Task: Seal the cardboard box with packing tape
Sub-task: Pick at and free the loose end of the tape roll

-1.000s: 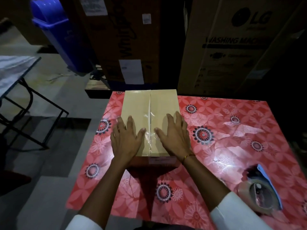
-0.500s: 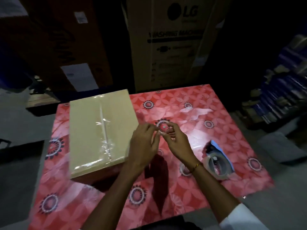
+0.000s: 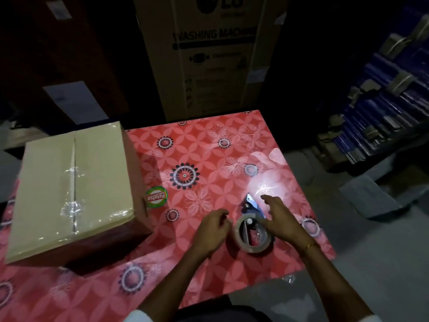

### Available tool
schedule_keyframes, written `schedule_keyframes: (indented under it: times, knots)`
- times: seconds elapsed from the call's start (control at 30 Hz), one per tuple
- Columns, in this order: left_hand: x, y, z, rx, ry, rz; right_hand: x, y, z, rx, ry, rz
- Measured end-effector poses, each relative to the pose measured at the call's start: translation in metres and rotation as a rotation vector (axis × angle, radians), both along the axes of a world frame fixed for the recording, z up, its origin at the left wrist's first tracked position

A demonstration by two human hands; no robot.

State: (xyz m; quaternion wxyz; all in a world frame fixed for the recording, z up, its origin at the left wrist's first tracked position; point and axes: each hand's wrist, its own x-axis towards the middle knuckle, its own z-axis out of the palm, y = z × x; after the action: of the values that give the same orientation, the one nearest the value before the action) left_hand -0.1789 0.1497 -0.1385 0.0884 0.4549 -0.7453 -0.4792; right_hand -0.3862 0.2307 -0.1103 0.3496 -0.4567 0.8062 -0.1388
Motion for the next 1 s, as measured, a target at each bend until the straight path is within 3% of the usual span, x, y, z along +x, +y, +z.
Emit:
schedule_keyframes:
  times: [0.13, 0.37, 0.43, 0.53, 0.67, 0.83, 1.0]
  knots:
    - [-0.027, 0.011, -0.013, 0.038, -0.043, 0.037, -0.008, -0.003, -0.007, 0.032, -0.04, 0.125]
    - [-0.042, 0.016, -0.013, 0.052, 0.018, 0.156, 0.002, -0.005, -0.02, -0.167, 0.091, 0.146]
    - [-0.042, 0.018, -0.01, 0.156, 0.112, 0.287, 0.0, -0.003, -0.024, -0.192, -0.028, 0.151]
    - [-0.033, 0.019, -0.011, 0.454, 0.306, 0.56, 0.005, 0.001, -0.032, -0.186, -0.496, 0.028]
    - [-0.014, 0.022, -0.011, 0.648, 0.46, 0.66, 0.024, 0.007, -0.038, -0.137, -0.895, -0.119]
    - [0.002, 0.029, -0.006, 0.797, 0.587, 0.618, 0.048, 0.016, -0.043, -0.063, -0.999, -0.134]
    - [0.015, 0.032, -0.014, 0.773, 0.532, 0.598, 0.029, 0.017, -0.043, -0.036, -0.84, 0.115]
